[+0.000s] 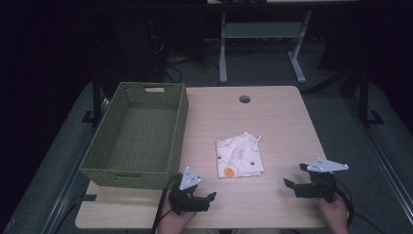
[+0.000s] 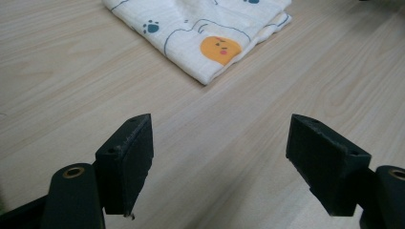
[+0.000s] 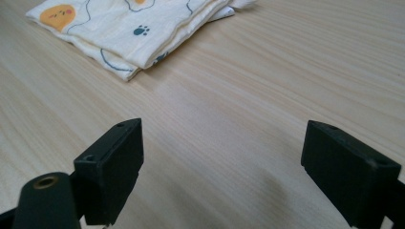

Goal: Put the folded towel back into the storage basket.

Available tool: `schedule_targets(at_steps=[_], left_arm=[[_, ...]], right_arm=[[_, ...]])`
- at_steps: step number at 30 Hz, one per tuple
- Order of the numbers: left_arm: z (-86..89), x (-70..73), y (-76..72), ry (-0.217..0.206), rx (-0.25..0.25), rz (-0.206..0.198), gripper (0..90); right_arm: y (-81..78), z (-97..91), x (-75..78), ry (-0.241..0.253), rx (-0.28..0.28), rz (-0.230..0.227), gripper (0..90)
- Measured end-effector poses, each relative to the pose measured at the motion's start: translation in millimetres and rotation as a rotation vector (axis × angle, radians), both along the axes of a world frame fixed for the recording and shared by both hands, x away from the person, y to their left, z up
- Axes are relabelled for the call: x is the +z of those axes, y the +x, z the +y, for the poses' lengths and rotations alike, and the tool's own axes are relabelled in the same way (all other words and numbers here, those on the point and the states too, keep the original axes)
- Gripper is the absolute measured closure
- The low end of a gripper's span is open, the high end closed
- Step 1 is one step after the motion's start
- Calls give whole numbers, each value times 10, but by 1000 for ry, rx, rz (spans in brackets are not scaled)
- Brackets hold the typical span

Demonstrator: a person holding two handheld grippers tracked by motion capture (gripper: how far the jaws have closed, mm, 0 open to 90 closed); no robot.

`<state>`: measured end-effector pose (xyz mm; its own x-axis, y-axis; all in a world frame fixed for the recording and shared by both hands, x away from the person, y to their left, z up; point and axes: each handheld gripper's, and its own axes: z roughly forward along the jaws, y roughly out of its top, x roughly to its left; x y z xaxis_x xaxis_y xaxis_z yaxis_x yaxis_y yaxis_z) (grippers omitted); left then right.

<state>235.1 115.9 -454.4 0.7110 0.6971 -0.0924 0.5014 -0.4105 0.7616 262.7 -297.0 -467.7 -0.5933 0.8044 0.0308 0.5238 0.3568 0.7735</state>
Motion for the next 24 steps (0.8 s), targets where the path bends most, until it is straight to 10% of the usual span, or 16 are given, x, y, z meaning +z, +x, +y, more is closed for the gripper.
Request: schedule_targets(at_steps=[24], left_arm=[[-204,174,92,53,-60,-74,246]], right_arm=[[-53,-94,22,27,-46,-27,141]])
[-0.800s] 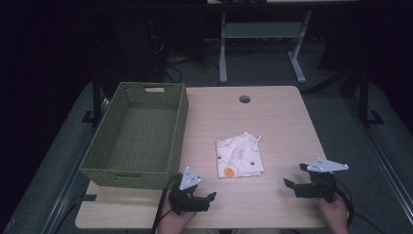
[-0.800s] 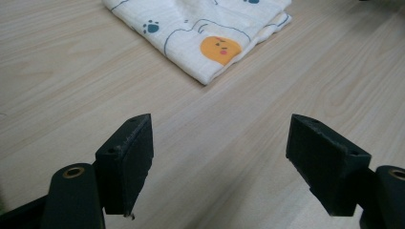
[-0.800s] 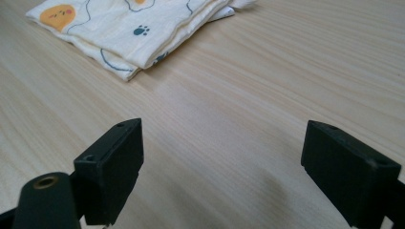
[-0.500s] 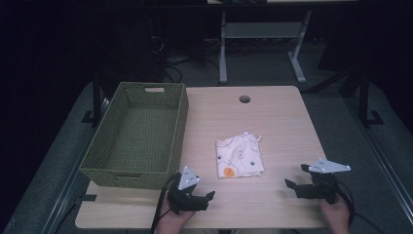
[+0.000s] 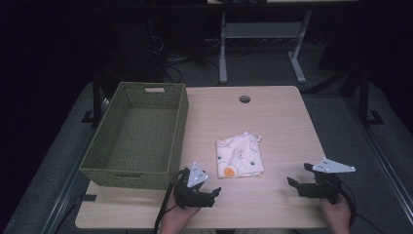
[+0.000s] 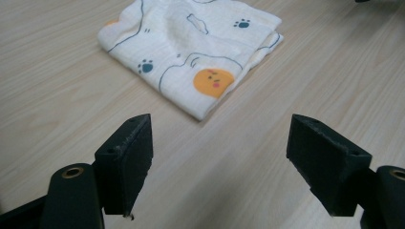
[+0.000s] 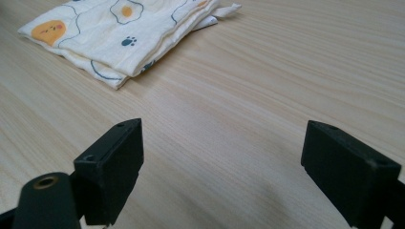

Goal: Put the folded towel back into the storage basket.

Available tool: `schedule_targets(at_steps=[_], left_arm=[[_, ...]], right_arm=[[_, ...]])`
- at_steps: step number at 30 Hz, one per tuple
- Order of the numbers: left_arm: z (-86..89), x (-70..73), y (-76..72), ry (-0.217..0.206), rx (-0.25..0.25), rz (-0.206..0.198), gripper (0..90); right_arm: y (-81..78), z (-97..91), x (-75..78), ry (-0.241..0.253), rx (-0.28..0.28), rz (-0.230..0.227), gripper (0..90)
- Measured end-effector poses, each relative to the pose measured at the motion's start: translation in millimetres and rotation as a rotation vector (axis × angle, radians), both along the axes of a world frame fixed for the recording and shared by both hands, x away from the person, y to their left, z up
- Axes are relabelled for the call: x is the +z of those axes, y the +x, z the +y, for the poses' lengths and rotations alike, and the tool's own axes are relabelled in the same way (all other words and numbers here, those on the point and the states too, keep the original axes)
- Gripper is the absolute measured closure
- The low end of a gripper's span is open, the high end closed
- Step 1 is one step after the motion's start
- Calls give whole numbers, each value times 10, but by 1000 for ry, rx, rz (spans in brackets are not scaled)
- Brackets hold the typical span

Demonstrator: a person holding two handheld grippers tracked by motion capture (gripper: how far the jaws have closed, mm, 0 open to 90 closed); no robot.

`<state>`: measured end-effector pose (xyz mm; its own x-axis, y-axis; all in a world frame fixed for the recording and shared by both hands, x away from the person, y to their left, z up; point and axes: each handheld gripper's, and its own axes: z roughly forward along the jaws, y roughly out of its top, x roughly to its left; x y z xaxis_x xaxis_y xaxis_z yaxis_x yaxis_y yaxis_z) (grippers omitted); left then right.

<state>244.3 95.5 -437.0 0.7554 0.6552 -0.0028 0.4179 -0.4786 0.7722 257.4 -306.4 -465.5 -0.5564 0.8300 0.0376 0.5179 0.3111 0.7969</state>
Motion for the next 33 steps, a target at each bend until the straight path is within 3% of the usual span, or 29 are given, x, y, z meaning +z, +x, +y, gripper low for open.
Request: schedule_targets(at_steps=[4,7,17,23,33], left_arm=[[-102,30,82,-8,-37,30,246],[-152,54,104,8,-51,26,247],[-295,95,258,56,-39,34,228],[-348,123,373,59,-40,72,240],[-529,176,568,124,-34,92,246]], right_arm=[[-13,-25,4,15,-12,-1,141],[-11,-30,3,13,-17,2,141],[-7,-14,-1,5,-7,-1,141],[-11,-7,-2,7,-7,1,141],[-15,-11,3,15,-5,-4,140]])
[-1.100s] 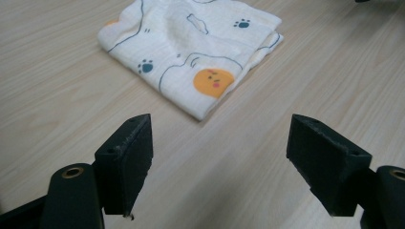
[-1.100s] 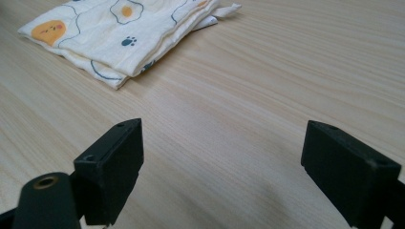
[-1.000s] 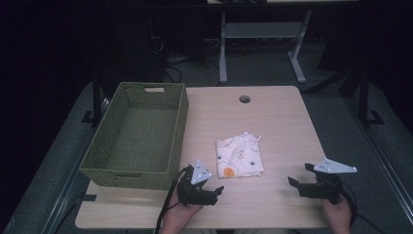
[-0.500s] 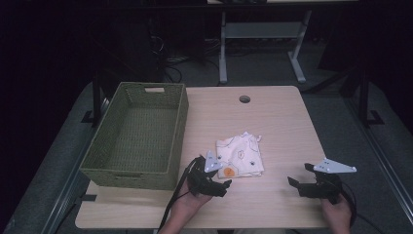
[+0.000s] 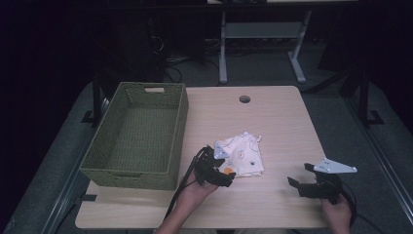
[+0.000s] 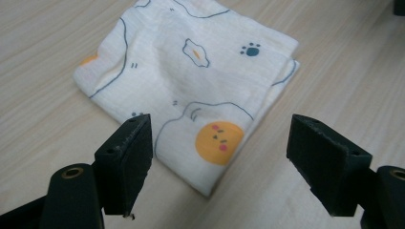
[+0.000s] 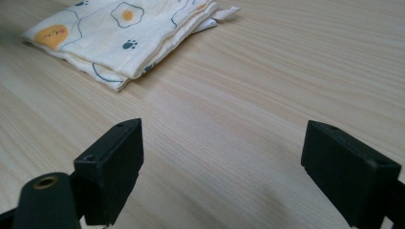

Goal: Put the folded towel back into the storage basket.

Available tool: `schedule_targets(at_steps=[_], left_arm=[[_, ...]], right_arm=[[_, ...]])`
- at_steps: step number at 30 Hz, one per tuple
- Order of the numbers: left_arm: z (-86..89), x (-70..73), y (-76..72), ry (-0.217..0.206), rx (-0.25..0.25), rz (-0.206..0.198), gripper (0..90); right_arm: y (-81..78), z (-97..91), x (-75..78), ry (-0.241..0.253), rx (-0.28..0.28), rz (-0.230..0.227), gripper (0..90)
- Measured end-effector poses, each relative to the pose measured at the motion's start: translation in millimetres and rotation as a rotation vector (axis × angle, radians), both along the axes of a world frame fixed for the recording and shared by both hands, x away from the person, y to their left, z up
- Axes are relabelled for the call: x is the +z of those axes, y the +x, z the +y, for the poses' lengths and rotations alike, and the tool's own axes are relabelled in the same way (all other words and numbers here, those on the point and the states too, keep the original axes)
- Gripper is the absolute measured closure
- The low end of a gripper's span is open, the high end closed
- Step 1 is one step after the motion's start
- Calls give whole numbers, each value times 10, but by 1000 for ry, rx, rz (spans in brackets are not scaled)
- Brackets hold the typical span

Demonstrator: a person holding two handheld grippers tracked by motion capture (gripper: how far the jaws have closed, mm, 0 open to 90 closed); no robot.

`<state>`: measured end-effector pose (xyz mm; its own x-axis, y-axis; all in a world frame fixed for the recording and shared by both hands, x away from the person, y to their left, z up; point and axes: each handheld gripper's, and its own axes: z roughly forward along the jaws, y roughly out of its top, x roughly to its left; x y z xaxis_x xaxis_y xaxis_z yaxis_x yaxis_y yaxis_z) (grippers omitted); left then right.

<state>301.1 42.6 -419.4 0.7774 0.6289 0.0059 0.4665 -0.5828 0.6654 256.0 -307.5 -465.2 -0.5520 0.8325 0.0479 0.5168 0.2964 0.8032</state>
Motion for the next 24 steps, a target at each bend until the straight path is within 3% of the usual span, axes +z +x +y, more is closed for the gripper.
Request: schedule_targets(at_steps=[9,17,24], left_arm=[[-245,-11,249,63,0,11,260],[-417,-88,458,114,3,70,303],[-575,-141,568,152,18,89,306]], right_arm=[[-5,7,11,14,5,-6,141],[-12,13,18,15,4,-6,141],[-14,16,17,14,10,-6,141]])
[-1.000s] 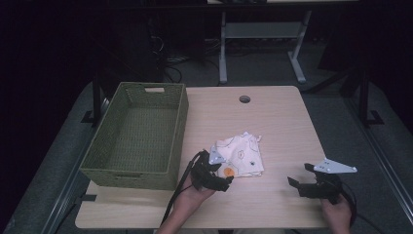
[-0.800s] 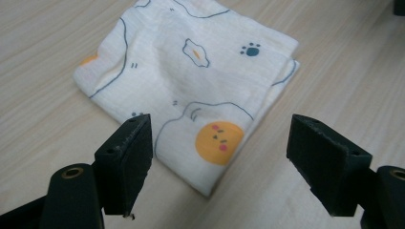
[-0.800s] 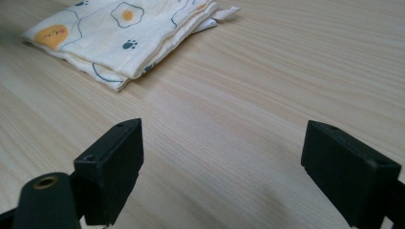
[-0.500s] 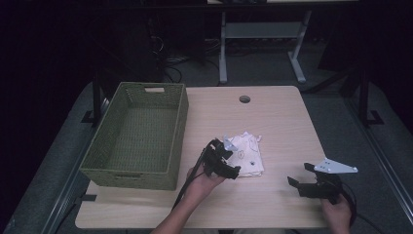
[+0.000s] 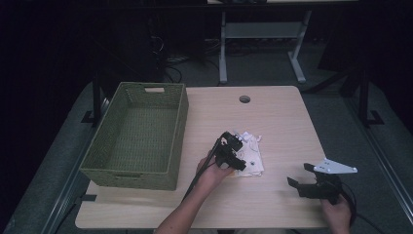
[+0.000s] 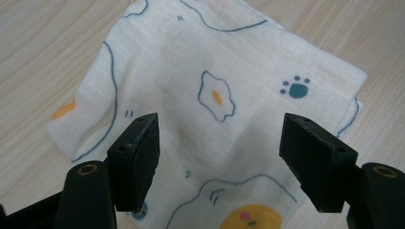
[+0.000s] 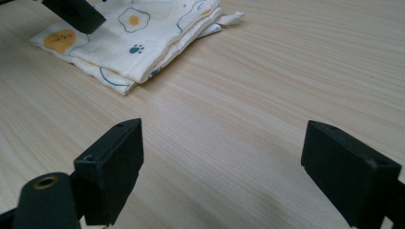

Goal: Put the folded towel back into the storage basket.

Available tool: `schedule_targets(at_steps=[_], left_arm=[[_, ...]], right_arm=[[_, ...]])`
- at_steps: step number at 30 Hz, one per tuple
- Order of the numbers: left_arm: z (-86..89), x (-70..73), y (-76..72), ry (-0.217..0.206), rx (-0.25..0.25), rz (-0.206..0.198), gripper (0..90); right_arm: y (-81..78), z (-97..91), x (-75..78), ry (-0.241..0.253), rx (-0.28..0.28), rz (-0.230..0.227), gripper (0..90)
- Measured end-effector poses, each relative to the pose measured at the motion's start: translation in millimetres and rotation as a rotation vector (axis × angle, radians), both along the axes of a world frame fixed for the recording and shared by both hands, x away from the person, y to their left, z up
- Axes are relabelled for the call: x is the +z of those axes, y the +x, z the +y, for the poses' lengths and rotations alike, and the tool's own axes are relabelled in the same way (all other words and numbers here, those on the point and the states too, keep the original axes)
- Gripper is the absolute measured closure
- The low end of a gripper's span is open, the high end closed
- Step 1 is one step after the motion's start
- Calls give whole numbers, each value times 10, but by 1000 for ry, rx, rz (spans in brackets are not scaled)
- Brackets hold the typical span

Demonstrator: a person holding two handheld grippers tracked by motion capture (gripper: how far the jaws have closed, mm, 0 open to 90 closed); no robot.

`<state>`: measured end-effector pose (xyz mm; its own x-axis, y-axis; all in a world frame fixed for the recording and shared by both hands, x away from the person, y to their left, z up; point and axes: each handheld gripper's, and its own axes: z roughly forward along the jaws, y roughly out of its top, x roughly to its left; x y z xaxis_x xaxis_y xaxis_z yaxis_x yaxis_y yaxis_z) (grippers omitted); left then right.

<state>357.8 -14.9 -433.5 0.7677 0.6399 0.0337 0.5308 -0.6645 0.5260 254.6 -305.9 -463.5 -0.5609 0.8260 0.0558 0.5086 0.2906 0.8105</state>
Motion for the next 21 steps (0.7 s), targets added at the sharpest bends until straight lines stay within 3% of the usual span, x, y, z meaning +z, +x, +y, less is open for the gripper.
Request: schedule_targets(at_steps=[2,6,7,11,16,21], left_arm=[[-39,-7,23,15,2,-11,308],[-74,-23,95,18,12,8,317],[-82,-50,144,-10,30,40,325],[-114,-115,213,12,47,66,354],[-145,-150,212,36,51,52,368],[-109,-160,217,11,49,54,423]], right_arm=[[-2,-2,3,5,0,-3,141],[0,-2,2,7,-1,-2,140],[-3,0,4,7,0,-5,140],[-16,-5,14,7,0,-15,140],[-16,-20,18,15,-7,-15,140],[-23,-12,19,14,-7,-18,141]])
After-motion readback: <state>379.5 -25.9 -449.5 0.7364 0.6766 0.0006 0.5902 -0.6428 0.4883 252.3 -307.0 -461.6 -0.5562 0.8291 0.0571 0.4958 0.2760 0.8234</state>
